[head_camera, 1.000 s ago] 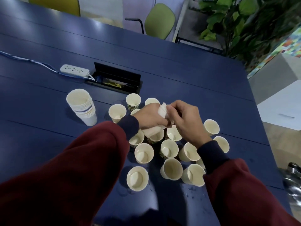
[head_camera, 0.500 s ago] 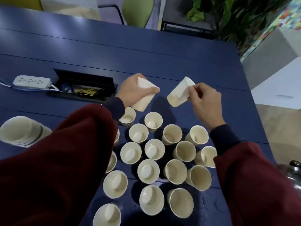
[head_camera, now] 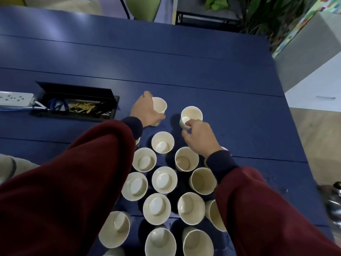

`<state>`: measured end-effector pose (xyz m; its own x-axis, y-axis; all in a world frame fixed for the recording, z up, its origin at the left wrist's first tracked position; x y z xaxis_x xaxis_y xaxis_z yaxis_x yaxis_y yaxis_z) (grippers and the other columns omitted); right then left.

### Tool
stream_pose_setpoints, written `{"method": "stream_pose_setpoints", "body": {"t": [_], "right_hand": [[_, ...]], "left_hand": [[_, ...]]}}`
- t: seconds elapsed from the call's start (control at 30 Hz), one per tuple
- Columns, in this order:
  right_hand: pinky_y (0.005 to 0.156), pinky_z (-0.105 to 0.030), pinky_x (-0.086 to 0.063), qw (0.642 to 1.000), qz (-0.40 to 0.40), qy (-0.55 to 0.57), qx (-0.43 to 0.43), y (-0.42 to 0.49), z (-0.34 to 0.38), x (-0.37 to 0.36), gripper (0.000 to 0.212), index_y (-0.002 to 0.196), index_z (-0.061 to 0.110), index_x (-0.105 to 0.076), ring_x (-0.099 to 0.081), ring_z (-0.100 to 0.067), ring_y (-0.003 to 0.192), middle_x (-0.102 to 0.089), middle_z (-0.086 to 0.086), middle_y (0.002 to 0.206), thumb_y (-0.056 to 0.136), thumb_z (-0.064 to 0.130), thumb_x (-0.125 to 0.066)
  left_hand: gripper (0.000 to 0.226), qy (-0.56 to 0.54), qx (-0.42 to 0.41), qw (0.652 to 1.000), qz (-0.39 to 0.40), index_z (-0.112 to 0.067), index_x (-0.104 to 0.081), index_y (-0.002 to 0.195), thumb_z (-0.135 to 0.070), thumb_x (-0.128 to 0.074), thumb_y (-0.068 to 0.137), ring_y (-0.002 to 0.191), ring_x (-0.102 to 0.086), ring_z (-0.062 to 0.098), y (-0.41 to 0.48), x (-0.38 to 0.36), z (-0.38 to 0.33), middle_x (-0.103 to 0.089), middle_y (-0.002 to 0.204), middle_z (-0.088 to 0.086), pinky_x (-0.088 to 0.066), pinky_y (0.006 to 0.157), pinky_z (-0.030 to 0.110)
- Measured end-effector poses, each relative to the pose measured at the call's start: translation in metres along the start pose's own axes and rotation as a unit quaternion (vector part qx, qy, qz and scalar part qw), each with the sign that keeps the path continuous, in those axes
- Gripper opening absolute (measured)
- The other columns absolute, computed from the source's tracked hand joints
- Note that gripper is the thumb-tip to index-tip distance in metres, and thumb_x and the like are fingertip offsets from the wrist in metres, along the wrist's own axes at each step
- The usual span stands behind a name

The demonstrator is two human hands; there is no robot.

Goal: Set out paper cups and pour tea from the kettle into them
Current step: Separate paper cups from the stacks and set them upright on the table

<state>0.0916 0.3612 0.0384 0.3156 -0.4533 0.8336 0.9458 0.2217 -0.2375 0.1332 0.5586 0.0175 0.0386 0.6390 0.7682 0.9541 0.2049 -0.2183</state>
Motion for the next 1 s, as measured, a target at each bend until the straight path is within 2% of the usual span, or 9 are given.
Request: {"method": "stream_pose_setpoints", "body": {"t": [0.1,0.23,0.33,0.43,0.57,0.7,0.77,0.87,1.0], "right_hand": [[0.075,-0.037,-0.045,1.000,0.023,-0.012,-0.010,-0.004,0.001,-0.008,0.014,0.094,0.003,-0.059,-0.057,-0.038,0.096,-0.060,-0.015,0.099,0.093,0.016,-0.055],[0.082,-0.038,-0.044,0.999,0.036,-0.027,-0.013,-0.009,-0.001,-0.010,0.025,0.113,0.002,-0.062,-0.057,-0.039,0.107,-0.062,-0.017,0.116,0.094,0.016,-0.056],[0.091,-0.039,-0.043,0.999,0.016,-0.028,-0.008,-0.016,0.004,-0.004,0.033,0.125,0.002,-0.059,-0.055,-0.038,0.115,-0.059,-0.017,0.127,0.096,0.016,-0.056],[0.091,-0.037,-0.042,1.000,-0.024,-0.019,-0.006,-0.023,0.015,0.006,0.034,0.128,0.003,-0.058,-0.054,-0.037,0.117,-0.056,-0.015,0.133,0.097,0.018,-0.055],[0.095,-0.036,-0.041,0.998,-0.050,-0.018,0.018,-0.039,0.042,0.015,0.041,0.137,0.009,-0.055,-0.054,-0.033,0.121,-0.053,-0.010,0.140,0.099,0.023,-0.056],[0.094,-0.038,-0.046,0.995,-0.082,0.004,0.058,-0.054,0.077,0.014,0.035,0.129,0.010,-0.061,-0.059,-0.029,0.113,-0.058,-0.009,0.129,0.096,0.023,-0.058],[0.096,-0.040,-0.046,0.993,-0.078,0.008,0.094,-0.064,0.106,0.004,0.034,0.126,0.009,-0.062,-0.061,-0.029,0.109,-0.058,-0.011,0.126,0.095,0.021,-0.058],[0.095,-0.035,-0.043,0.989,-0.064,0.012,0.131,-0.074,0.141,-0.008,0.033,0.126,0.009,-0.062,-0.059,-0.028,0.109,-0.058,-0.010,0.126,0.097,0.024,-0.060],[0.100,-0.041,-0.045,0.980,-0.041,0.018,0.192,-0.087,0.190,-0.031,0.036,0.128,0.011,-0.061,-0.059,-0.026,0.115,-0.058,-0.008,0.127,0.098,0.029,-0.060]], "left_hand": [[0.075,0.013,0.007,1.000,0.028,-0.005,-0.042,0.121,-0.029,-0.088,0.067,0.110,-0.054,0.033,-0.003,-0.008,0.011,-0.052,0.124,0.013,-0.044,0.083,0.036],[0.088,0.004,0.001,0.999,0.034,-0.006,-0.042,0.125,-0.041,-0.092,0.062,0.112,-0.054,0.031,-0.010,-0.009,0.017,-0.050,0.128,0.012,-0.046,0.094,0.041],[0.092,-0.021,-0.008,1.000,0.008,-0.009,-0.041,0.130,-0.049,-0.089,0.063,0.116,-0.052,0.027,-0.018,0.001,0.015,-0.048,0.133,0.008,-0.045,0.099,0.041],[0.091,-0.040,-0.018,0.999,-0.021,-0.009,-0.038,0.136,-0.051,-0.085,0.069,0.123,-0.050,0.027,-0.029,0.019,0.014,-0.046,0.139,0.008,-0.043,0.104,0.043],[0.079,-0.054,-0.030,0.995,-0.075,-0.007,-0.042,0.135,-0.045,-0.080,0.077,0.123,-0.050,0.027,-0.055,0.052,0.022,-0.048,0.138,0.009,-0.042,0.103,0.042],[0.067,-0.101,-0.036,0.987,-0.124,-0.008,-0.047,0.129,-0.040,-0.080,0.080,0.116,-0.055,0.026,-0.093,0.090,0.042,-0.053,0.129,0.008,-0.046,0.100,0.043],[0.061,-0.108,-0.037,0.981,-0.158,-0.009,-0.049,0.126,-0.037,-0.079,0.081,0.115,-0.056,0.024,-0.121,0.114,0.060,-0.054,0.126,0.007,-0.046,0.099,0.042],[0.050,-0.123,-0.047,0.971,-0.197,-0.012,-0.053,0.121,-0.033,-0.077,0.082,0.112,-0.058,0.020,-0.153,0.147,0.079,-0.058,0.122,0.005,-0.047,0.097,0.037],[0.039,-0.166,-0.068,0.950,-0.257,-0.015,-0.059,0.113,-0.029,-0.078,0.083,0.106,-0.062,0.015,-0.189,0.205,0.097,-0.063,0.115,0.002,-0.050,0.093,0.032]]}}
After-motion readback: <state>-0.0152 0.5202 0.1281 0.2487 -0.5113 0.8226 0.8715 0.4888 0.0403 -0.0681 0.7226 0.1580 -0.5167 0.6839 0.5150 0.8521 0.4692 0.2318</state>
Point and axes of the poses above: each hand's wrist, its own y-axis towards the middle knuckle, its own x-axis out of the back of the hand, z = x × y, the point moved 5 cm from there along y, towards the middle knuckle
